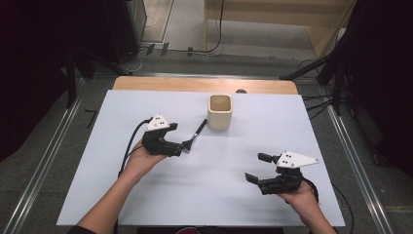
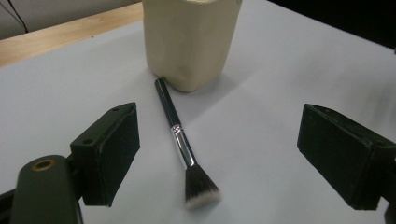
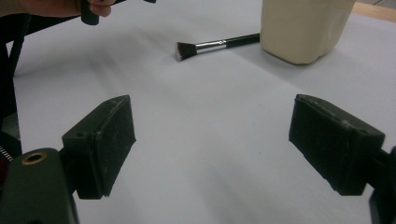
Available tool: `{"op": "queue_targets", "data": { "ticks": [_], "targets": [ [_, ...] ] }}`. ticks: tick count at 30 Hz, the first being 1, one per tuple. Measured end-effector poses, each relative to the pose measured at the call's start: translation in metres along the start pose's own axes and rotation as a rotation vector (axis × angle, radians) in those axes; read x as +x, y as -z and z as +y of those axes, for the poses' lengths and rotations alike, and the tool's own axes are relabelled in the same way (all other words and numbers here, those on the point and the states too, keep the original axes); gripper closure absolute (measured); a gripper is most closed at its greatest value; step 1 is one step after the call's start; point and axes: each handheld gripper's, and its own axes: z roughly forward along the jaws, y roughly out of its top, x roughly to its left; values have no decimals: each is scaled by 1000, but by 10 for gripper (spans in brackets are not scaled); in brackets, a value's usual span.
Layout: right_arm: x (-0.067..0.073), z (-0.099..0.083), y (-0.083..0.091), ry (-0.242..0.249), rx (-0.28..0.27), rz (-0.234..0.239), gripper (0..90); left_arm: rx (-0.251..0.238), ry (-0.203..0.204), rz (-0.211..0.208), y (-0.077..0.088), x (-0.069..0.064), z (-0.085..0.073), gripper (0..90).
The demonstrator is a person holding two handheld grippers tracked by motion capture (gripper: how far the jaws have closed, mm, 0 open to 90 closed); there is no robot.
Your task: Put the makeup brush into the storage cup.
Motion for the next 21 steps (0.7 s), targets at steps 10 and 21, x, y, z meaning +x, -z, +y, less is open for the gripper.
{"op": "queue_targets", "data": {
  "ticks": [10,21],
  "targets": [
    [0,0,0,0,-3,2,154,19,13,26,-15,0,5,142],
    [0,1,-1,0,-7,7,153,12,-3,35,-34,0,13,154]
  ]
}}
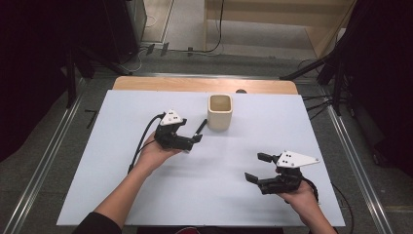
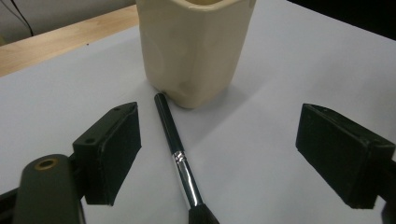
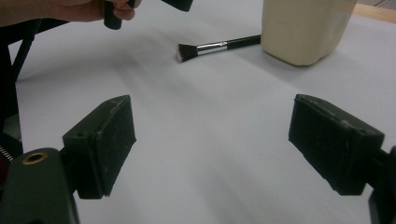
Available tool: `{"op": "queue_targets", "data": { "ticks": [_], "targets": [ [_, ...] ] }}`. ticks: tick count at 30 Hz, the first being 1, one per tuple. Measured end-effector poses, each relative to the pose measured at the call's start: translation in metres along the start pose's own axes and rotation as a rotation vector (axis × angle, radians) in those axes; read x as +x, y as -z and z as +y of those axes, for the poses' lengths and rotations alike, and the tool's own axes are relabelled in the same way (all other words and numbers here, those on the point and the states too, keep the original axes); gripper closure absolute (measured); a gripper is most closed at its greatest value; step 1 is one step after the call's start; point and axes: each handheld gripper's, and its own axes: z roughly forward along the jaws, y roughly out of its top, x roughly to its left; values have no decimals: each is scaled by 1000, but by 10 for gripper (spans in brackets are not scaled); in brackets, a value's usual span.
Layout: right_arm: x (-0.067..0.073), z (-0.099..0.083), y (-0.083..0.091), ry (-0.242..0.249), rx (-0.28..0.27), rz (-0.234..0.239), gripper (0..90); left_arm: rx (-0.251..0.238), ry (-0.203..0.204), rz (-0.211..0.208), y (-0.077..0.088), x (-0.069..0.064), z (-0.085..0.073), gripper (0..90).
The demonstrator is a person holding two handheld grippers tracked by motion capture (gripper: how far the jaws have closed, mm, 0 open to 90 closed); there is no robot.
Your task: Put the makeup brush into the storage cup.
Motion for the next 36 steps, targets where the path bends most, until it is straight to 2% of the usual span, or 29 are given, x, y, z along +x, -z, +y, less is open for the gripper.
{"op": "queue_targets", "data": {
  "ticks": [3,8,13,16,17,18,20,25,27,28,29,31,33,34,36],
  "targets": [
    [0,0,0,1,2,1,154,2,2,12,-6,2,3,157],
    [0,0,0,-3,0,2,154,11,-12,7,-13,3,11,157],
    [0,0,0,1,2,5,154,55,-17,6,-16,5,20,160],
    [1,0,0,1,4,7,153,139,-12,30,-18,6,25,169],
    [0,0,-1,2,7,7,153,184,-13,33,-18,7,28,168],
    [0,0,-1,2,7,7,153,184,-13,33,-18,7,28,168],
    [0,0,-1,-2,12,8,153,240,0,28,-19,8,31,168],
    [0,-1,-3,-2,29,10,153,336,27,28,-22,11,37,173],
    [0,-1,-3,-2,34,8,153,402,27,23,-25,12,40,174],
    [0,-1,-3,-2,34,8,153,402,27,23,-25,12,40,175],
    [0,-1,-3,-4,38,11,153,422,23,21,-26,12,41,175],
    [0,-1,-4,-7,44,13,153,450,19,13,-27,13,43,224],
    [0,-1,-4,-8,49,14,153,494,38,0,-30,14,47,224],
    [0,-1,-4,-8,49,14,153,494,38,0,-30,14,47,227],
    [0,-1,-4,-9,52,15,153,526,34,-7,-33,13,48,226]
  ]
}}
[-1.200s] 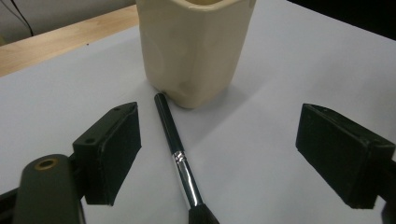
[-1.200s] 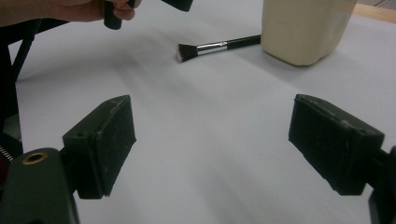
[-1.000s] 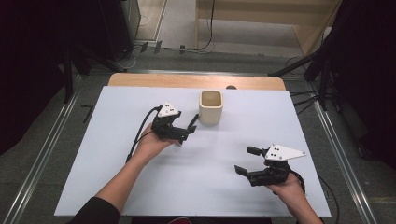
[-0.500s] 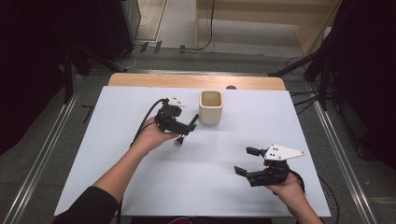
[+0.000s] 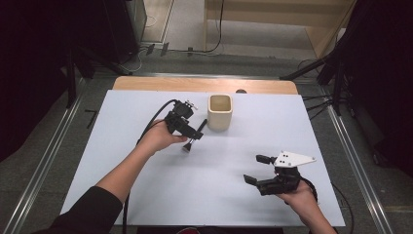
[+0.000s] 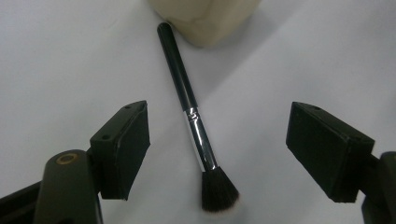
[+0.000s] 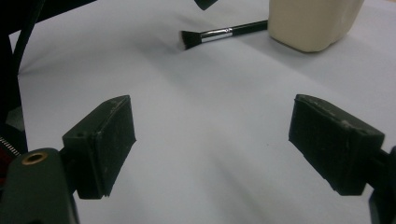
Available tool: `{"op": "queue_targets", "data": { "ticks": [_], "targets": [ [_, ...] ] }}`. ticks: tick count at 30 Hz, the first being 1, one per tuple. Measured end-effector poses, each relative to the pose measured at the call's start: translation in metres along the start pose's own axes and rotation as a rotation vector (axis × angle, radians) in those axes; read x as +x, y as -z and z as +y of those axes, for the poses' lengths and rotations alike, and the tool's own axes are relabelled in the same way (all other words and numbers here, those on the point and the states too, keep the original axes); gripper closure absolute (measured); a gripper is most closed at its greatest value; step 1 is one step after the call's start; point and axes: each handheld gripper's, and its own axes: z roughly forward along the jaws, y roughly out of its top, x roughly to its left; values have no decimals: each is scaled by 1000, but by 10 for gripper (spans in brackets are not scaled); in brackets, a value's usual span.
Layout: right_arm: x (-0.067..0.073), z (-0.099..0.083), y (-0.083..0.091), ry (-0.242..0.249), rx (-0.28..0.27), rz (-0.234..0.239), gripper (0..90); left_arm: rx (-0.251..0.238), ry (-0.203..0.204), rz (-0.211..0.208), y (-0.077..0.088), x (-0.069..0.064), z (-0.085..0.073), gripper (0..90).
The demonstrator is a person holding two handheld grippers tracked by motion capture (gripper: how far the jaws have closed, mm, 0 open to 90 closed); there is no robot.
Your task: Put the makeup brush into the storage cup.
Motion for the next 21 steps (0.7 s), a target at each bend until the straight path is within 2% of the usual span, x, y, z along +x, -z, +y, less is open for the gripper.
{"op": "queue_targets", "data": {
  "ticks": [3,6,7,10,14,21],
  "targets": [
    [0,0,-1,-1,3,1,153,65,-9,-7,-2,-1,5,233],
    [0,0,-1,-2,7,2,152,100,6,-16,-3,0,9,240],
    [0,0,-1,-1,7,4,151,130,21,-23,-3,1,13,243],
    [0,0,-1,-3,10,5,151,151,23,-19,-4,0,16,244],
    [0,-1,-2,-6,11,7,150,221,35,-29,-6,0,22,255],
    [0,-1,-2,-12,6,8,148,257,23,-31,-11,0,27,249]
  ]
}}
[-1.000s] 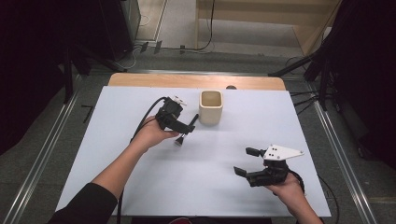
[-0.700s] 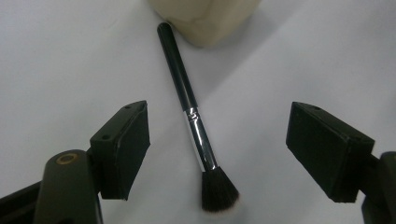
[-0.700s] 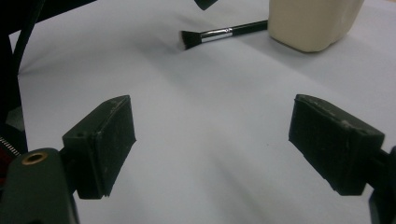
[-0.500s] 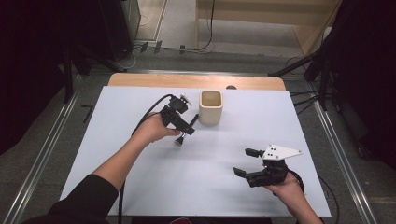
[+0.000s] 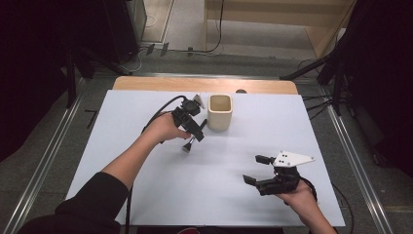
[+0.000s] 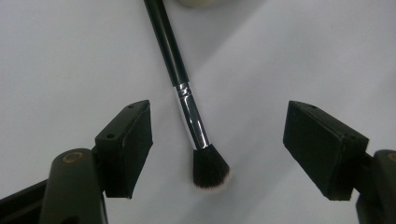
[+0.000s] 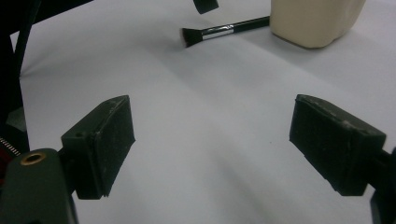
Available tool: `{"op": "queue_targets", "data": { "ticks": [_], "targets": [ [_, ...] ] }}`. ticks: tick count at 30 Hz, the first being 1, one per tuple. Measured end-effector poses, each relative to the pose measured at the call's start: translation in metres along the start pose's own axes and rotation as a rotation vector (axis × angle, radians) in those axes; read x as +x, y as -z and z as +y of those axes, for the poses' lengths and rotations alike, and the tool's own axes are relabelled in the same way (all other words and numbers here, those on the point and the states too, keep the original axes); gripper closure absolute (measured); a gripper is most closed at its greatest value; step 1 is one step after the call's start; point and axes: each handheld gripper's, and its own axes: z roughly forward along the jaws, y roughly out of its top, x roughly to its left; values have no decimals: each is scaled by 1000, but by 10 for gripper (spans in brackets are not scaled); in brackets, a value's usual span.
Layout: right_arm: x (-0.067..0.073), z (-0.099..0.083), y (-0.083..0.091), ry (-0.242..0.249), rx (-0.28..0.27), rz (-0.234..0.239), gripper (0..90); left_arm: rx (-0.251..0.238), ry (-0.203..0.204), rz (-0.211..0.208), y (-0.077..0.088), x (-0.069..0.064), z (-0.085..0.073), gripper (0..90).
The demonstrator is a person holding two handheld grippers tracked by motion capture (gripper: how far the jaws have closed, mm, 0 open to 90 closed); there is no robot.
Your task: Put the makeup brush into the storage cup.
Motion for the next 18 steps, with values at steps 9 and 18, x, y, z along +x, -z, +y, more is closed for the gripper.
{"op": "queue_targets", "data": {
  "ticks": [9,18],
  "targets": [
    [0,0,0,-2,1,2,148,1,0,4,-8,2,1,242],
    [0,0,0,3,7,1,148,32,37,1,-22,4,2,250]
  ]
}}
